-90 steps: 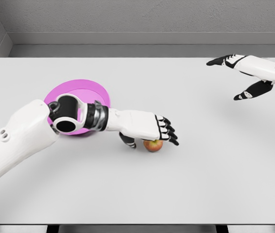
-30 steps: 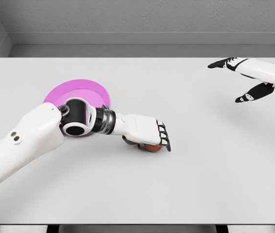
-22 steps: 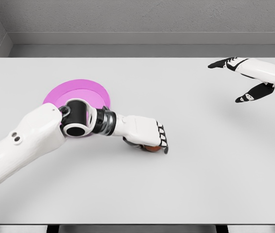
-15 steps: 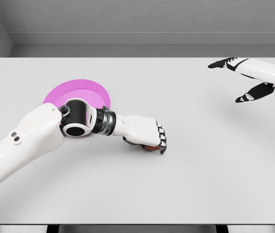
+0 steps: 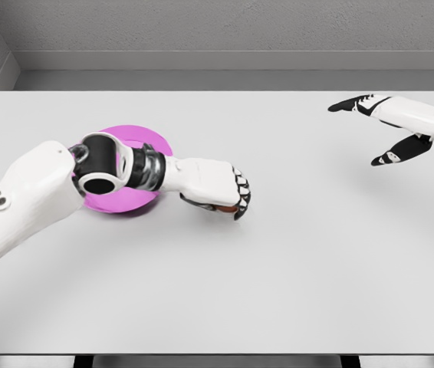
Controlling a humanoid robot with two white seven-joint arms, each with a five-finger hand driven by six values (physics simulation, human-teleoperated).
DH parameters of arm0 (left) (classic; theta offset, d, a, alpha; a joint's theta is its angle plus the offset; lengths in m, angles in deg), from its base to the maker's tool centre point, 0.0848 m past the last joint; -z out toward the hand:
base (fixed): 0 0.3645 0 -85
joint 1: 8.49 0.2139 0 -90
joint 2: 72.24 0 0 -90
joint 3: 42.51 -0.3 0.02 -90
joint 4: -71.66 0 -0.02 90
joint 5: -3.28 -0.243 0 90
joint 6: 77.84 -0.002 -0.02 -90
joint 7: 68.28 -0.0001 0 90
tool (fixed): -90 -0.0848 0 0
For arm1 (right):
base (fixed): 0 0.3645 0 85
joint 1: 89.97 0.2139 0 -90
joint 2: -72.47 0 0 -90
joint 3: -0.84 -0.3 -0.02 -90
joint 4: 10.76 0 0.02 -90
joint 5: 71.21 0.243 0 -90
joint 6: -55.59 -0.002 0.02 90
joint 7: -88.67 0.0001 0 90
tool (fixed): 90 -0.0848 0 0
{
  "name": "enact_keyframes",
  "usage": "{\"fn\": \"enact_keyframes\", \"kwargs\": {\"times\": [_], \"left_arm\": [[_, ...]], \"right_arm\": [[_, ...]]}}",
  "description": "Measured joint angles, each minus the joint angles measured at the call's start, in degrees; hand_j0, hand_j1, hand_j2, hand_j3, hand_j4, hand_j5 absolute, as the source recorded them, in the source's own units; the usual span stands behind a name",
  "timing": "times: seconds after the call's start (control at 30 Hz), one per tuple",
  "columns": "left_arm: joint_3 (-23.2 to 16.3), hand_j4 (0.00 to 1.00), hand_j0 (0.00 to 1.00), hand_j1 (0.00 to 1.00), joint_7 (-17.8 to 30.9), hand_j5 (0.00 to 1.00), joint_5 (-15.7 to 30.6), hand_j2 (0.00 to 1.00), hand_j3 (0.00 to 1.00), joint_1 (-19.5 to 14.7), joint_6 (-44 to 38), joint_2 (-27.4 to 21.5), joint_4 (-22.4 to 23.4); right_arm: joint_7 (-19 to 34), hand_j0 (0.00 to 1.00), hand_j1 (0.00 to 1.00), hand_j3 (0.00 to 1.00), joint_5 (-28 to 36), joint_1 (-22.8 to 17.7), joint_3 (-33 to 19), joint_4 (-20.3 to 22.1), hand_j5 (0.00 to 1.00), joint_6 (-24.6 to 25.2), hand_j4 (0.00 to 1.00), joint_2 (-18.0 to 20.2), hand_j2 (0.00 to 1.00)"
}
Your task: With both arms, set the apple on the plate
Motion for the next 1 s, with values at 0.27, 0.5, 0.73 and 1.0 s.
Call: {"fn": "enact_keyframes", "kwargs": {"times": [0.27, 0.5, 0.73, 1.0], "left_arm": [[7.35, 0.51, 0.51, 0.51, -0.03, 0.51, 4.12, 0.51, 0.51, -0.70, 0.02, -10.63, 1.12], [8.95, 0.53, 0.53, 0.53, 0.07, 0.53, 4.17, 0.53, 0.53, -0.53, 0.06, -13.08, 7.31], [8.95, 0.97, 0.97, 0.97, 0.00, 0.97, 4.55, 0.97, 0.97, -0.44, 0.05, -13.24, 12.13], [8.93, 1.00, 1.00, 1.00, -0.12, 1.00, 6.52, 1.00, 1.00, -0.61, 0.02, -12.88, 12.86]], "right_arm": [[0.00, 1.00, 1.00, 1.00, 0.00, 0.09, -0.02, 0.00, 1.00, 0.00, 1.00, 0.02, 1.00], [0.00, 1.00, 1.00, 1.00, 0.00, -0.44, -0.01, 0.00, 1.00, 0.00, 1.00, -0.16, 1.00], [0.00, 1.00, 1.00, 1.00, 0.00, -0.44, 0.00, 0.00, 1.00, 0.00, 1.00, -0.25, 1.00], [0.00, 1.00, 1.00, 1.00, 0.00, -0.88, -0.01, -0.02, 1.00, 0.00, 1.00, -0.29, 1.00]]}}
